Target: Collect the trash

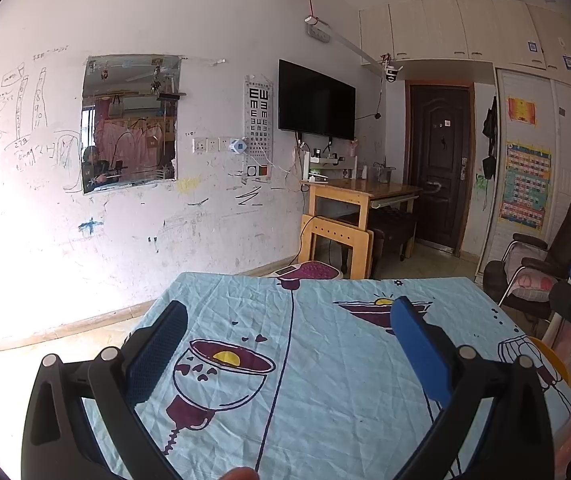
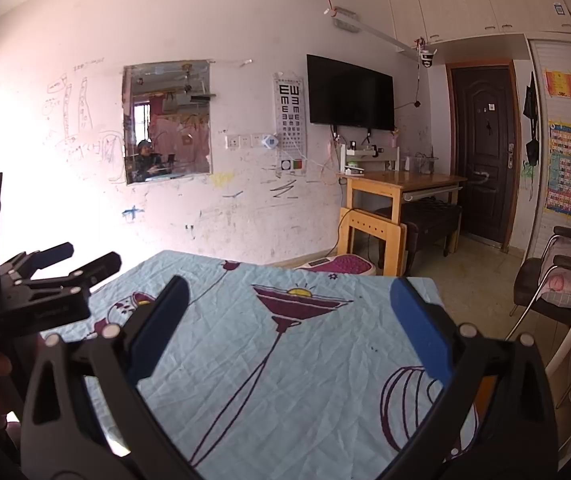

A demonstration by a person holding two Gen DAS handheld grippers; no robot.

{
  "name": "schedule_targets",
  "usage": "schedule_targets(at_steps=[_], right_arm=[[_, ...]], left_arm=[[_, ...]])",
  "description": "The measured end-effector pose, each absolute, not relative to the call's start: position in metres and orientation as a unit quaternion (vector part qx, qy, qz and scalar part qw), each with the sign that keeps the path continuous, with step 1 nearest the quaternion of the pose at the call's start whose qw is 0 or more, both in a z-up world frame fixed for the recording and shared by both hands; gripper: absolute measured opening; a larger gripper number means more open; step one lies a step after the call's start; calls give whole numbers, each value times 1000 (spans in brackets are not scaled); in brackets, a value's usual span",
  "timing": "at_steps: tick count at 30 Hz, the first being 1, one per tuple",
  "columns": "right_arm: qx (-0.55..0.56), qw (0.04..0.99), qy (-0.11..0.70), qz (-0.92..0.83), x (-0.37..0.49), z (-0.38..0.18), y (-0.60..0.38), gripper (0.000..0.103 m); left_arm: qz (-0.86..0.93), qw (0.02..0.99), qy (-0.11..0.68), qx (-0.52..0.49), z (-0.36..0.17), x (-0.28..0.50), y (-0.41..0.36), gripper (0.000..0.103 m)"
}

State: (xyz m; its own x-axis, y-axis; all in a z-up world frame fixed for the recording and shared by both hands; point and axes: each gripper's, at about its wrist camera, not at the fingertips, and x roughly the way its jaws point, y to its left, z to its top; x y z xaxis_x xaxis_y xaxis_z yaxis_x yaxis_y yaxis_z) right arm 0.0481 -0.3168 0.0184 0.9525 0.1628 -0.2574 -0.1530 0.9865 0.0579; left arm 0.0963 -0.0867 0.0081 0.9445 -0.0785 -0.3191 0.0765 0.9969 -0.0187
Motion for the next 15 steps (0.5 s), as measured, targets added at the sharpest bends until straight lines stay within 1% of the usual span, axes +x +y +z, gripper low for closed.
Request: schedule_targets(at_steps=[8, 15], right_arm=[[17, 988, 133, 81, 48, 18, -317, 96], [18, 988, 133, 81, 48, 18, -317, 96]], left_arm=[[-50, 984, 171, -8, 4, 98, -86, 97], [-54, 986, 158, -14, 4, 93, -85, 97]])
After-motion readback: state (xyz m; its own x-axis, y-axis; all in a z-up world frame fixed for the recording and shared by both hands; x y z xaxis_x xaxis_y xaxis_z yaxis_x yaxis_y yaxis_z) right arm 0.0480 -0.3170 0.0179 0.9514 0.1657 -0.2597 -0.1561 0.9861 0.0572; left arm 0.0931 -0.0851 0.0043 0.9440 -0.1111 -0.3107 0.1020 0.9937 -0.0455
